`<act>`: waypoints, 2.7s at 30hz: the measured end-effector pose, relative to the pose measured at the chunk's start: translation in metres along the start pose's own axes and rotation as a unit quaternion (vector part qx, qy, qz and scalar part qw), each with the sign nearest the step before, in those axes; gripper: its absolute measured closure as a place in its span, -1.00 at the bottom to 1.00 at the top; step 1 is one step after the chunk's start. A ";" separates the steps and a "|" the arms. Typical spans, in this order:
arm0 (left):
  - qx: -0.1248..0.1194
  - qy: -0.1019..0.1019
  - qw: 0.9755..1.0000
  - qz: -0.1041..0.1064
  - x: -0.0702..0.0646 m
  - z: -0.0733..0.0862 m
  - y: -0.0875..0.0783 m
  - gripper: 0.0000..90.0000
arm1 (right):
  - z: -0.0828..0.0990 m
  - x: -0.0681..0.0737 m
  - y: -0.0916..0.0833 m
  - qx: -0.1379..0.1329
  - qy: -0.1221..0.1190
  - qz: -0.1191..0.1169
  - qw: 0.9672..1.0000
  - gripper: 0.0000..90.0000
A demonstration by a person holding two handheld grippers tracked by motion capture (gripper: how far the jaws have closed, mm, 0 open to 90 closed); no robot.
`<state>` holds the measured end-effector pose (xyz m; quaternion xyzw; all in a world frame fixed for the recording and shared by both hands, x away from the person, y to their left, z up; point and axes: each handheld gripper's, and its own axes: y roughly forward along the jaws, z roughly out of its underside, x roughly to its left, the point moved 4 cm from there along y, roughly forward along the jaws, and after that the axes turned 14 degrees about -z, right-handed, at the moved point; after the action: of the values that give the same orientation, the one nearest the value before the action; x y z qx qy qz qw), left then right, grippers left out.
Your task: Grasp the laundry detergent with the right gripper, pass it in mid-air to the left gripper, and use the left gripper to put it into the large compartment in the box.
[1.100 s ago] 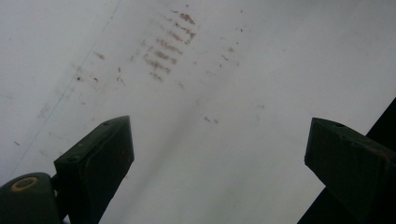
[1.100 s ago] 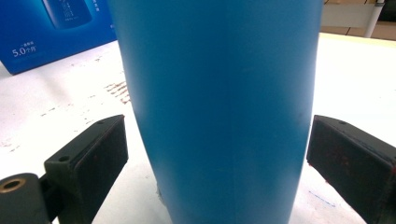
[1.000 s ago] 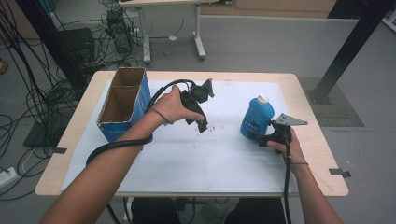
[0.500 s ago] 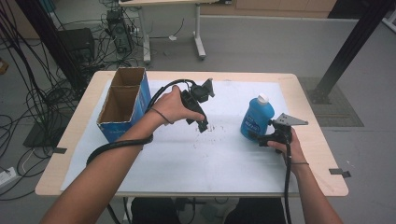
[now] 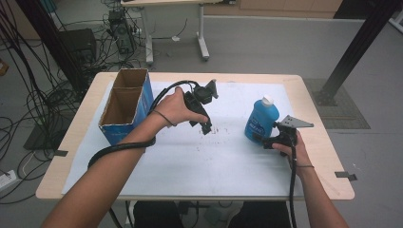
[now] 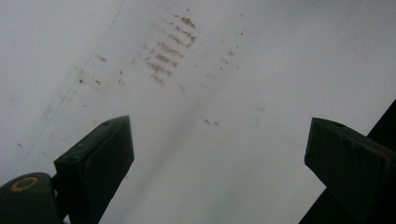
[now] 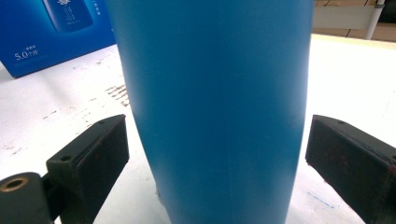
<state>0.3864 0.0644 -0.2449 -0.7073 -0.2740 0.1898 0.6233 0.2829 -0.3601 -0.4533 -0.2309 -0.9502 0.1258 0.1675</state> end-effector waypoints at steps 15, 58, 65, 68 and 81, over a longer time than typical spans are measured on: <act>0.001 0.000 1.000 0.003 0.000 0.001 0.001 -0.81 | 0.000 -0.001 0.004 0.002 -0.006 -0.011 1.000 -0.57; -0.003 0.002 1.000 0.002 -0.002 0.003 0.000 -0.80 | 0.005 0.007 0.007 -0.006 -0.037 0.016 0.999 -0.08; -0.003 0.004 1.000 0.002 -0.001 0.003 -0.002 -0.81 | 0.005 0.007 0.007 -0.005 -0.039 0.015 0.999 -0.08; -0.004 0.004 1.000 0.001 0.000 0.003 -0.002 -0.80 | 0.004 0.007 0.007 -0.004 -0.039 0.016 0.999 -0.08; -0.007 0.007 1.000 -0.003 -0.002 0.004 -0.011 -0.79 | 0.001 0.005 0.005 0.001 -0.032 0.009 0.999 -0.08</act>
<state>0.3811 0.0669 -0.2347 -0.7124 -0.2733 0.1809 0.6206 0.2802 -0.3539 -0.4542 -0.2355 -0.9527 0.1354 0.1363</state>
